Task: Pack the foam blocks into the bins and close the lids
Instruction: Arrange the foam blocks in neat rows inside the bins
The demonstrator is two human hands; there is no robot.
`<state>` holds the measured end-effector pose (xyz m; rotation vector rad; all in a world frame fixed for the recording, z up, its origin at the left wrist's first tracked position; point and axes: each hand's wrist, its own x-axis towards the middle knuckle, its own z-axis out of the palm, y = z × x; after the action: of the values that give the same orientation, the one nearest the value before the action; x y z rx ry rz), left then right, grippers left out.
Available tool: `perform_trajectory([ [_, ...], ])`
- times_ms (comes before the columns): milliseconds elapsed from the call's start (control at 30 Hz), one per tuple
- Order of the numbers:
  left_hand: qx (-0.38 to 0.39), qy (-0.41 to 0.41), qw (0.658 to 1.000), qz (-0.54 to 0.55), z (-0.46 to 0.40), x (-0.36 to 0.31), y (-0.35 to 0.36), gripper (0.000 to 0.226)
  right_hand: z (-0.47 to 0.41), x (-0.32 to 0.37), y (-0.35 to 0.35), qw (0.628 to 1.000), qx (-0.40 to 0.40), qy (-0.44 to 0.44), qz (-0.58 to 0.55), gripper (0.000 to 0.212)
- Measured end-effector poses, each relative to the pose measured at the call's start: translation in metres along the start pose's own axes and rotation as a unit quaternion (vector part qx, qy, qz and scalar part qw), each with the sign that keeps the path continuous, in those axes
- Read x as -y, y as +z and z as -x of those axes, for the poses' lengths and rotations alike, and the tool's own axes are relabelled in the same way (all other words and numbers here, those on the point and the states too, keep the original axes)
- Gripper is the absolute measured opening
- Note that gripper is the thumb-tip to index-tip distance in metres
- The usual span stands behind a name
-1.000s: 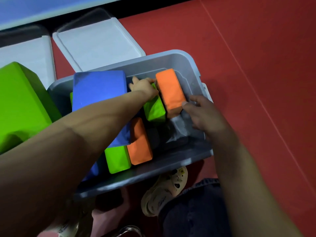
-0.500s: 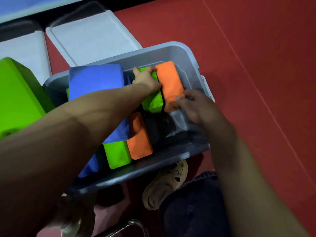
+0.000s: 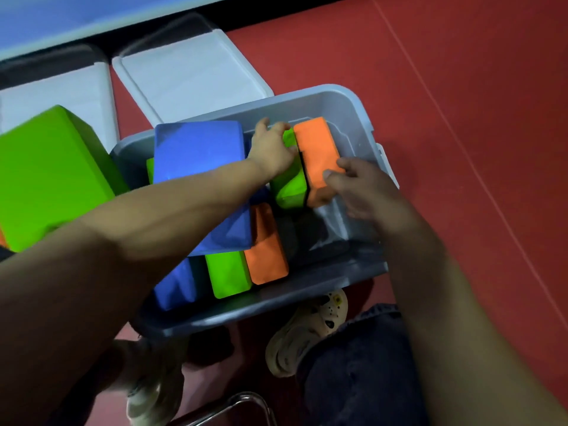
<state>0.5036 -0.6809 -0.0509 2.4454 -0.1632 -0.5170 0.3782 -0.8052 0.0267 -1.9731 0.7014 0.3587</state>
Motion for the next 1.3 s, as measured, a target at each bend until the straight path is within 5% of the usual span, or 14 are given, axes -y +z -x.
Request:
perform_trajectory([
  [167, -0.116, 0.095, 0.988, 0.032, 0.062, 0.028, -0.076, 0.048, 0.010, 0.011, 0.024, 0.999, 0.047, -0.018, 0.008, 0.053],
  [333, -0.106, -0.236, 0.964, 0.069, 0.107, 0.101, -0.109, 0.055, 0.037, 0.011, 0.078, 0.968, 0.192, 0.130, -0.095, 0.056],
  [500, 0.021, -0.262, 0.945, 0.196, 0.148, 0.127, -0.106, 0.049, 0.065, 0.013, 0.128, 0.947, 0.242, 0.176, -0.119, 0.042],
  [633, 0.060, -0.265, 0.910, 0.314, 0.171, 0.123, -0.108, 0.034, 0.084, 0.022, 0.141, 0.939, 0.171, 0.175, -0.243, 0.028],
  [767, 0.086, -0.251, 0.889, 0.374, 0.187, 0.107, -0.111, 0.024, 0.100, 0.027, 0.144, 0.949, 0.052, 0.086, -0.298, 0.062],
  [933, 0.192, -0.233, 0.855, 0.421, 0.209, 0.079, -0.108, 0.017, 0.129, 0.037, 0.131, 0.972, -0.148, -0.026, -0.179, 0.105],
  [1100, 0.272, -0.158, 0.909, 0.273, 0.220, 0.073, -0.148, 0.032, 0.154, 0.071, 0.088, 0.957, -0.258, -0.094, -0.094, 0.088],
  [1200, 0.086, -0.131, 0.963, 0.218, 0.208, 0.119, -0.186, 0.027, 0.161, 0.072, 0.068, 0.952, -0.274, -0.134, -0.034, 0.079],
  [1300, -0.143, -0.223, 0.935, 0.237, 0.199, 0.187, -0.216, 0.032, 0.156, 0.064, 0.064, 0.951, -0.278, -0.136, -0.022, 0.076],
])
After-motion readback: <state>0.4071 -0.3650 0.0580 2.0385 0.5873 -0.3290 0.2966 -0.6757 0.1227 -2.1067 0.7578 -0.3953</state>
